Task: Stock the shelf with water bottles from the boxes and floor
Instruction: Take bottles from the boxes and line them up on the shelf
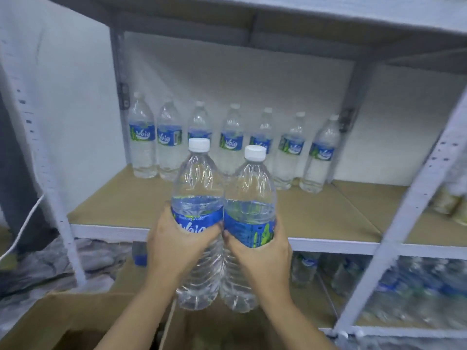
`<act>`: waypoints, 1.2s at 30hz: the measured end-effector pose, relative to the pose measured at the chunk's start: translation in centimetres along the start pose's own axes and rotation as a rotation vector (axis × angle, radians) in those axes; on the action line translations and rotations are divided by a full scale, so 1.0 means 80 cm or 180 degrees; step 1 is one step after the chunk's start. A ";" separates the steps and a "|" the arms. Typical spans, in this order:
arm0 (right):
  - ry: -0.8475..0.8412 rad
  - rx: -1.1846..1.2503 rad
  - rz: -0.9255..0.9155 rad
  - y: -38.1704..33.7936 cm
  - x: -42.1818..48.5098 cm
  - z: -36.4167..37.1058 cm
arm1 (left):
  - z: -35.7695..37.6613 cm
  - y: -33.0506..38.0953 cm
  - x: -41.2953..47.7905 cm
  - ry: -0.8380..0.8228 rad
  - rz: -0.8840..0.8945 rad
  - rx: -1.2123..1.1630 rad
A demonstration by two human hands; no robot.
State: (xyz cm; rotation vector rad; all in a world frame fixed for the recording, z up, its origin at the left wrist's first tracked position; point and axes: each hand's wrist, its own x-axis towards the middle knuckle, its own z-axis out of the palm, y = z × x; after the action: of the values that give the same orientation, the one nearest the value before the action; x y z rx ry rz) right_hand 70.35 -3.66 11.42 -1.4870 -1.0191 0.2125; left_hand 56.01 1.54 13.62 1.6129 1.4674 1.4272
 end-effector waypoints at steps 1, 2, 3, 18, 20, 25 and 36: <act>0.0045 -0.0049 -0.0011 0.000 0.014 -0.014 | 0.016 0.013 0.000 -0.0045 0.0022 -0.0023; 0.0096 -0.0097 -0.0017 0.001 0.029 -0.028 | 0.032 0.026 0.000 -0.0081 0.0042 -0.0052; 0.0147 -0.0128 -0.0008 0.002 0.043 -0.041 | 0.049 0.038 0.001 -0.0119 0.0070 -0.0087; 0.0858 -0.0617 -0.0100 0.049 0.244 -0.130 | 0.249 0.145 0.078 -0.0300 0.0552 -0.0441; 0.0935 -0.0647 -0.0081 0.059 0.266 -0.129 | 0.271 0.151 0.089 -0.0280 0.0612 -0.0459; 0.1097 -0.0801 0.0021 0.100 0.321 -0.125 | 0.325 0.153 0.116 -0.0276 0.0695 -0.0493; 0.1118 -0.1069 0.0169 0.171 0.449 -0.136 | 0.395 0.146 0.155 -0.0315 0.0800 -0.0529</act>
State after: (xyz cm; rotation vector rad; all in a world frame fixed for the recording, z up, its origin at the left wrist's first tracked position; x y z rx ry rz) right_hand 105.03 15.21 17.17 -1.7795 -0.7543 -0.1884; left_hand 87.48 17.99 18.74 1.7813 1.0901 1.5355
